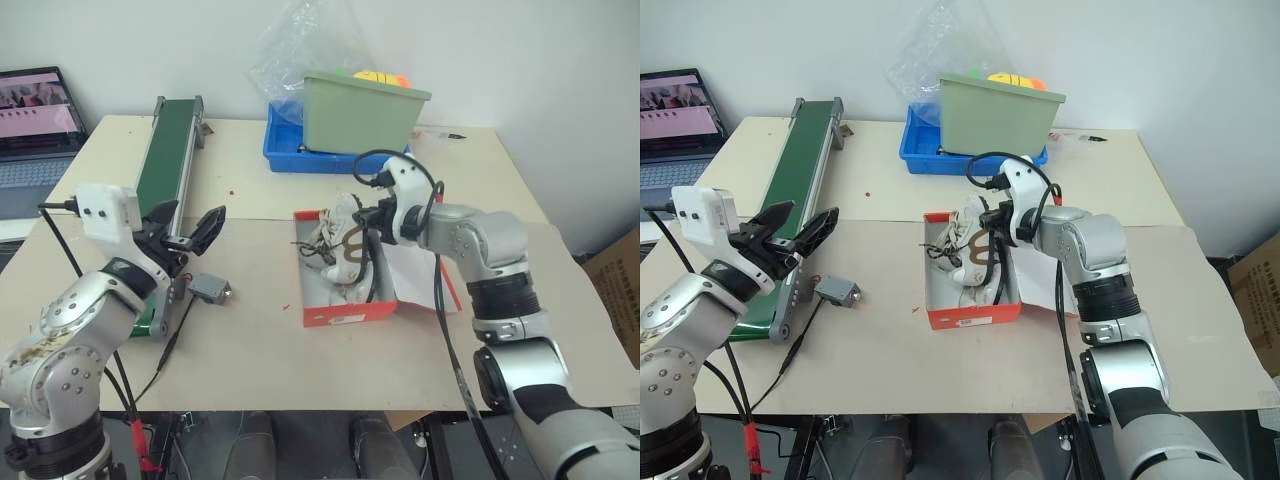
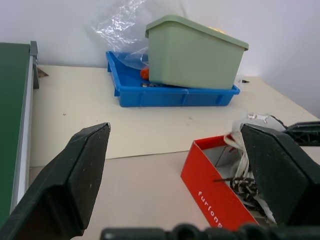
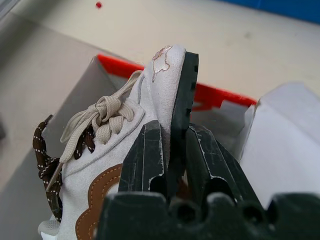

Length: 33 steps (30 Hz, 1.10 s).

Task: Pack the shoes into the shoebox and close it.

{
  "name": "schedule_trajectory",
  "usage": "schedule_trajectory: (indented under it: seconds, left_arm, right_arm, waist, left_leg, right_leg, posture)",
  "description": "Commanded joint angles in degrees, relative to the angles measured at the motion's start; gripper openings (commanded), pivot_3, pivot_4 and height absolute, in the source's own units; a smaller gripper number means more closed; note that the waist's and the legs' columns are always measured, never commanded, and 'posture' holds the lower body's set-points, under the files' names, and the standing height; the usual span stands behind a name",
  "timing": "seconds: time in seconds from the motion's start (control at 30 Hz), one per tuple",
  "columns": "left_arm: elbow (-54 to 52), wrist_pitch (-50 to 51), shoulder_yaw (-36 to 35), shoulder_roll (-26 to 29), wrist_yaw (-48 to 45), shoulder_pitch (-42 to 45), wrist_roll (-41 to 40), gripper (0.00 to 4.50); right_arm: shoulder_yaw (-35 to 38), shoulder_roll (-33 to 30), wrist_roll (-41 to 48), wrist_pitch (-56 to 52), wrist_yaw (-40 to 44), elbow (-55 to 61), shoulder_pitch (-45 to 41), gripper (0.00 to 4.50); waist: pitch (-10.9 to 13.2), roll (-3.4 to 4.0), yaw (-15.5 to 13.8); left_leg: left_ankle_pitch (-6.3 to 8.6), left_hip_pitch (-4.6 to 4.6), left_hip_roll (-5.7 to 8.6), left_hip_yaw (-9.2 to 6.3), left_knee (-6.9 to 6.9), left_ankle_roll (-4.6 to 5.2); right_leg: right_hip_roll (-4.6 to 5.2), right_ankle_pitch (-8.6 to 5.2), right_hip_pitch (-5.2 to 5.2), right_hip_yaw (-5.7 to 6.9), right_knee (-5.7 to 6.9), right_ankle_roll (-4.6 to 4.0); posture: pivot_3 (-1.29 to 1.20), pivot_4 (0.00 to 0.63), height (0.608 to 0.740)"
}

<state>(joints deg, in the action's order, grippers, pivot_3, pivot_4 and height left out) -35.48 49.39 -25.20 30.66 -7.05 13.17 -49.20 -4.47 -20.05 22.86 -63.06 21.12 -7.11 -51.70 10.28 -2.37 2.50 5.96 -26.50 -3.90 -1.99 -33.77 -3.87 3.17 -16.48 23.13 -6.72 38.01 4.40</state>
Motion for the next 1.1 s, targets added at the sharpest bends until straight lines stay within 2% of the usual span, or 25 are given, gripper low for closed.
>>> schedule_trajectory:
  seconds: [0.03, 0.6, 0.73, 0.9, 0.97, 1.1]
  left_arm:
    - [-1.4, -1.9, 0.4, -0.2, 0.4, 0.2, 0.4, 4.48]
    - [-0.3, -3.2, 2.4, -1.7, 1.4, 0.0, 2.3, 4.48]
    - [-0.9, -3.2, 3.1, -1.7, 1.5, -0.3, 2.8, 4.48]
    - [-1.2, -3.3, 3.6, -2.1, 1.9, -0.3, 3.2, 4.48]
    - [-1.3, -3.4, 3.9, -2.2, 2.1, -0.2, 3.3, 4.5]
    - [-1.1, -3.6, 4.6, -2.5, 2.1, 0.1, 3.8, 4.5]
  right_arm:
    - [-1.5, -1.8, -0.3, -2.3, 1.5, 5.8, 0.6, 0.2]
    - [-10.0, -2.1, -2.4, -6.2, 2.7, 10.9, 9.7, 0.2]
    - [-17.8, -3.5, -7.7, -1.0, 3.1, 9.1, 11.0, 0.2]
    - [-22.2, -4.4, -12.3, 3.8, 4.7, 6.8, 10.7, 0.2]
    - [-22.4, -4.1, -13.1, 4.8, 5.8, 6.2, 10.1, 1.21]
    - [-20.2, -2.5, -14.8, 6.9, 5.5, 4.1, 7.4, 2.48]
  waist:
    - [0.0, 0.0, 0.0]
    - [-0.1, -0.08, -0.4]
    - [-0.1, -0.11, -0.4]
    - [-0.3, -0.3, -0.4]
    - [-0.3, -0.3, -0.3]
    - [-0.3, -0.3, -0.2]
  left_leg:
    - [0.0, 0.0, 0.0, 0.0, 0.0, 0.0]
    - [0.0, 0.03, 0.01, 0.0, -0.03, 0.0]
    - [0.0, 0.09, 0.01, 0.0, -0.05, 0.0]
    - [0.01, 0.3, 0.0, -0.01, -0.06, -0.01]
    - [0.01, 0.49, -0.01, 0.0, -0.06, -0.02]
    - [0.08, 0.74, -0.02, 0.0, -0.04, -0.12]
  right_leg:
    - [0.0, 0.0, 0.0, 0.0, -0.01, 0.0]
    - [0.01, -0.01, -0.08, 0.01, -0.04, 0.01]
    - [0.01, -0.01, -0.13, 0.02, -0.03, 0.01]
    - [0.01, -0.01, -0.37, 0.03, -0.1, 0.02]
    - [0.01, -0.02, -0.6, 0.04, -0.24, 0.02]
    - [0.02, -0.03, -0.88, 0.05, -0.4, 0.01]
  posture:
    - [0.0, 0.15, 0.74]
    - [0.0, 0.15, 0.74]
    - [0.0, 0.15, 0.74]
    - [0.0, 0.15, 0.74]
    - [0.0, 0.15, 0.74]
    - [0.0, 0.15, 0.74]
